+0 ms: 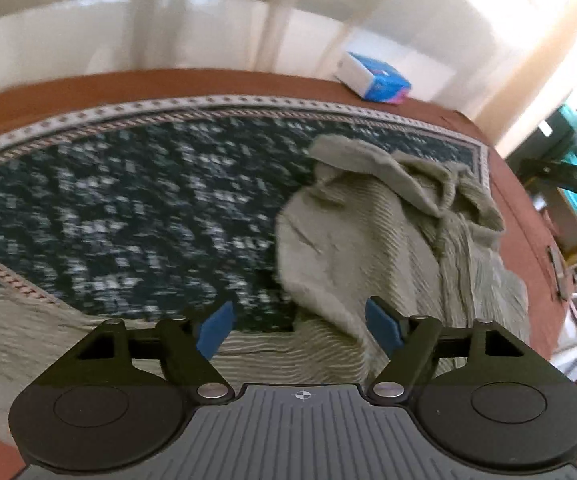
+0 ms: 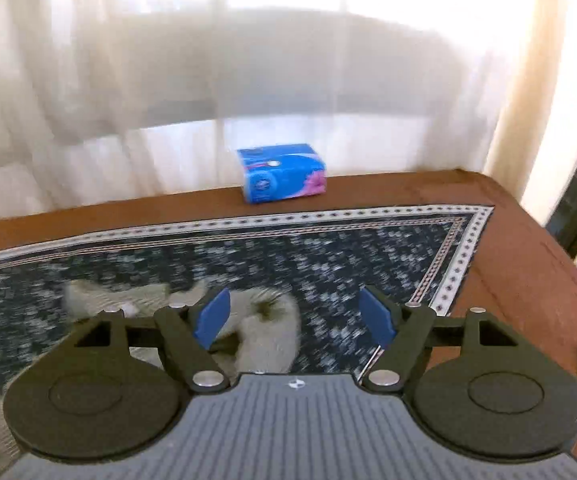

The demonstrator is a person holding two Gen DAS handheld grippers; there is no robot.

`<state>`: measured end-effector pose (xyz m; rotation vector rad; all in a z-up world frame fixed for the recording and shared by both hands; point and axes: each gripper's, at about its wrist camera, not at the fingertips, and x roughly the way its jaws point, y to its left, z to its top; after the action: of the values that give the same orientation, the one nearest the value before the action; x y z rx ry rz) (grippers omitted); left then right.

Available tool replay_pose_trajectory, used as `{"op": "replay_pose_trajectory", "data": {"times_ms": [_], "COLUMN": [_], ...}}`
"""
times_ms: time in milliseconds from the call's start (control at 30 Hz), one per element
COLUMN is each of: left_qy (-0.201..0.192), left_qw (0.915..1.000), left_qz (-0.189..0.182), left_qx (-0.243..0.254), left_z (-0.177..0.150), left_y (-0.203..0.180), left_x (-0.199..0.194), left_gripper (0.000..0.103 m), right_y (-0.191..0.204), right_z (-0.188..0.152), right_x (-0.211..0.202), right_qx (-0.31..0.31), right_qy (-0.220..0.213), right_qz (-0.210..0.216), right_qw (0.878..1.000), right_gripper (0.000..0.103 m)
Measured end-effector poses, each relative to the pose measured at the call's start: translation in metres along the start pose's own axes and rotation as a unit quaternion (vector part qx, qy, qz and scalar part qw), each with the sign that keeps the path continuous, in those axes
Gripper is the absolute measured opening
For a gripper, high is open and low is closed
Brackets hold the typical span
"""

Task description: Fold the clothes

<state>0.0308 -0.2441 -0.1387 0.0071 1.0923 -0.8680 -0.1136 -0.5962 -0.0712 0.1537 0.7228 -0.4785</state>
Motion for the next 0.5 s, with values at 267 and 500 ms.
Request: {"op": "replay_pose_trajectory", "data": {"times_ms": [267,500], "left_qy": [0.015,0.015], "left_qw": [0.9993,0.9987], "left_qz": [-0.018,-0.001], "left_qx": [-0.029,-0.049], "left_z": [0.0,0.001], "left_y": [-0.008,-0.019], "left_x": [0.043,0.055], "left_gripper": [0.085,0.051], "right_y": [0.019,0.029], "right_z": [-0.053,-0.078], "right_x": [-0.026,-0.019], "right_qx": [-0.026,-0.004], "right_qy": [0.065,0.096], "right_qz": [0.022,0.077], "right_qw": [0.997,0.992], "right_gripper": [0.076,0.076]}}
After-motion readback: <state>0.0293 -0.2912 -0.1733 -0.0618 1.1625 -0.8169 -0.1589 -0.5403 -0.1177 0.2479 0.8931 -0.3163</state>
